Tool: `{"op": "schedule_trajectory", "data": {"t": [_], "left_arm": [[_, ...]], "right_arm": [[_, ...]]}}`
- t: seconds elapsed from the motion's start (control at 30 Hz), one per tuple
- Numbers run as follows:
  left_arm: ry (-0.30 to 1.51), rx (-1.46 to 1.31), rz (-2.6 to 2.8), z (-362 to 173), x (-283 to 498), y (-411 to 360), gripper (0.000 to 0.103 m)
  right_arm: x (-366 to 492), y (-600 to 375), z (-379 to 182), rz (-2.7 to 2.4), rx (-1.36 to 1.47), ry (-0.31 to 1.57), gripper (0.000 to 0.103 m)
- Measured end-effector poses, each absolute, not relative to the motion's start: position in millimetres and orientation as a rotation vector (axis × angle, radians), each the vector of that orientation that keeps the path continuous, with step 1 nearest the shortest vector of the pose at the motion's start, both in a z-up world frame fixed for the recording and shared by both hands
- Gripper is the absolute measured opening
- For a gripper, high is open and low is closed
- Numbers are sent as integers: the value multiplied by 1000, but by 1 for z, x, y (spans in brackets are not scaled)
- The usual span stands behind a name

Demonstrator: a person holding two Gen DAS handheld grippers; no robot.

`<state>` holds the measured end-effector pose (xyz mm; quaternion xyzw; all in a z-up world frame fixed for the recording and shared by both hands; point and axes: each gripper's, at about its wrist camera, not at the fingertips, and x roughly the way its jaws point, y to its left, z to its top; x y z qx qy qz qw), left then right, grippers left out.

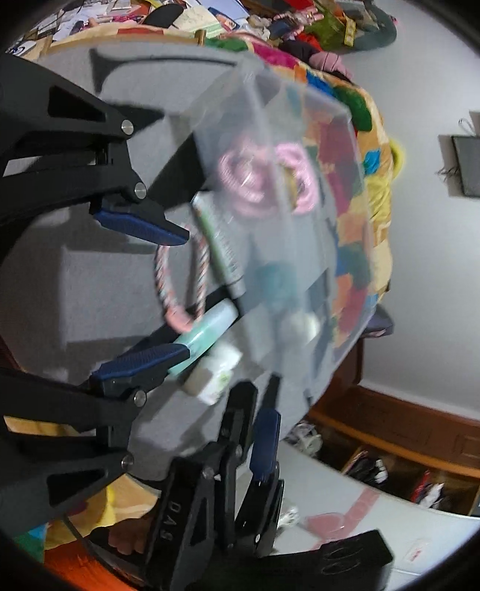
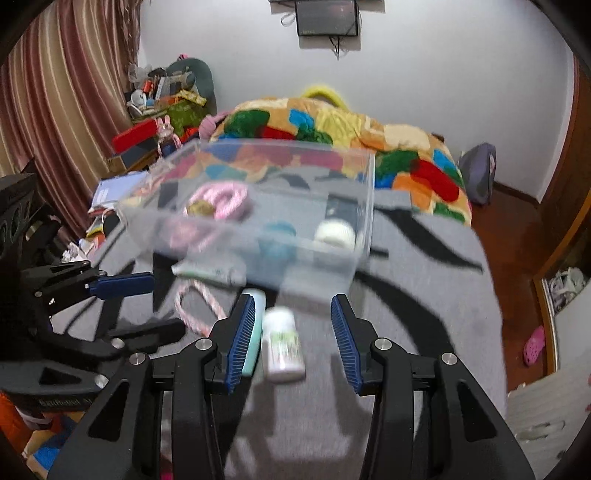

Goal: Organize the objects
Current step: 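Grasp the braided bracelet with the left tool while the right grasps the pill bottle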

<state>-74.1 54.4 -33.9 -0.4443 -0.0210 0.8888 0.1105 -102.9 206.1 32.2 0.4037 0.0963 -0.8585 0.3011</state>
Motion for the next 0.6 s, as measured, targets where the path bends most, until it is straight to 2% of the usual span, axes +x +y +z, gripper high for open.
{"op": "schedule_trajectory", "data": {"t": [0.13,0.27,0.37,0.5,0.57,0.6], "left_arm": [[-31,-1354,2581,-49,-79,66,45],[-2,-1358,2594,-56,-85,70,41],[11,-1346,2605,-56,-90,71,37],[26,-1337,2612,-62,-95,75,25],[21,-1319,2612,-62,-93,75,12],[12,-1317,2608,-63,-91,75,11]], "right_arm": [[-105,204,9,-2239,1147,236,39],[-106,202,-5,-2233,1179,225,38],[-108,203,-10,-2223,1193,211,29],[-106,204,-11,-2232,1187,216,27],[-105,207,-10,-2233,1185,209,27],[-104,208,-10,-2236,1183,207,27]]}}
